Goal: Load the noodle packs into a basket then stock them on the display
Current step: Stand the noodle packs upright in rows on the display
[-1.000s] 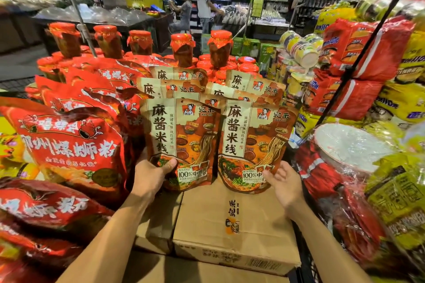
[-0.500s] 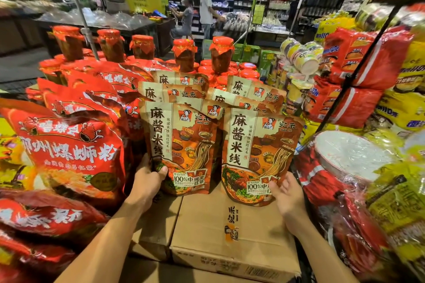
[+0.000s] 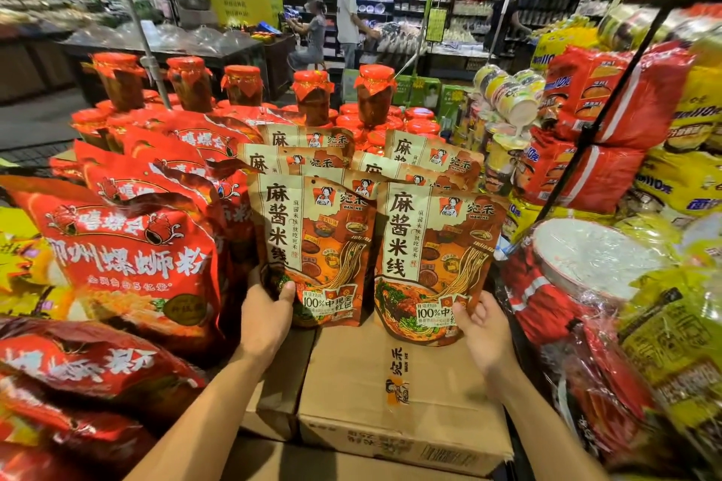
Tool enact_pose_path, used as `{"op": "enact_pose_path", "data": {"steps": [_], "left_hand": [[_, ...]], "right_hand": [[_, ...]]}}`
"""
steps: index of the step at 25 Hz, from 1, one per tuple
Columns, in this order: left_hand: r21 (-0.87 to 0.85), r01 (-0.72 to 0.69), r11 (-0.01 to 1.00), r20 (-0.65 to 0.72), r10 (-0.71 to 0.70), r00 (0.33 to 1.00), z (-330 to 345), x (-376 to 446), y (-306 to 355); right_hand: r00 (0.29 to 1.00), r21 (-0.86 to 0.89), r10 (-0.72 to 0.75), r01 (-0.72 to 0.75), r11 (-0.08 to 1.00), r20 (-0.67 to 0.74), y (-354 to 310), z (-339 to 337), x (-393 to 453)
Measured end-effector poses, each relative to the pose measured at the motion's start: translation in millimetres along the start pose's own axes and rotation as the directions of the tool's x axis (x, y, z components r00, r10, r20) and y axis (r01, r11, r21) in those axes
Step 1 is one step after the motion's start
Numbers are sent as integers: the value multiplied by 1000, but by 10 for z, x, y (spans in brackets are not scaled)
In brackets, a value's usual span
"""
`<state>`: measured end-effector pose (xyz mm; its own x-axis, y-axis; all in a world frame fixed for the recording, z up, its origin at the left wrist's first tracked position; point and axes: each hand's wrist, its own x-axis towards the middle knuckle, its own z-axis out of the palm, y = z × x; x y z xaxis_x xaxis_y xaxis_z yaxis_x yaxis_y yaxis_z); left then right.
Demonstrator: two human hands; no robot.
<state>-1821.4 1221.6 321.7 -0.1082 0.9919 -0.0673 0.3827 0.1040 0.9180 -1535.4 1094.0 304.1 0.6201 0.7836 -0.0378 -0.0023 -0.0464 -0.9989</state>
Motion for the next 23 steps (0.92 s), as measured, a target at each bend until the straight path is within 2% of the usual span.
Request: {"op": "enact_pose_path", "data": {"steps": [4,7,9,11,14,17,20,23], "left_hand": [[280,70,957,-15,-68,998,-5,-173,116],[498,-1,867,56,-30,998,-36,-350,218],[640,-96,763,122,23,992,-111,-480,317],[750,-218,624,181,123,976,-216,-592,448],[797,-352,491,237,281,930,-442,-778,727],[827,-404,391,284,329,900,-709,-1024,1021],[829,-430,357,326,318,891,-1001,-1315,1262],[842,-427,329,323,327,888,-1388,-1621,1443]], "right_hand": [[998,-47,20,-22,999,-54,-128,45,-107],[994,-231,-17,-9,973,-112,-250,40,-218],[987,-460,-58,-18,888,-152,-389,27,-315],[983,-676,-95,-37,736,-157,-564,23,-410],[989,-816,-128,14,578,-73,-962,57,-632],[988,-899,-155,88,429,23,-1332,104,-889],[984,-923,-153,145,356,95,-1649,163,-1190],[961,-916,-213,239,322,176,-1979,194,-1617]]}}
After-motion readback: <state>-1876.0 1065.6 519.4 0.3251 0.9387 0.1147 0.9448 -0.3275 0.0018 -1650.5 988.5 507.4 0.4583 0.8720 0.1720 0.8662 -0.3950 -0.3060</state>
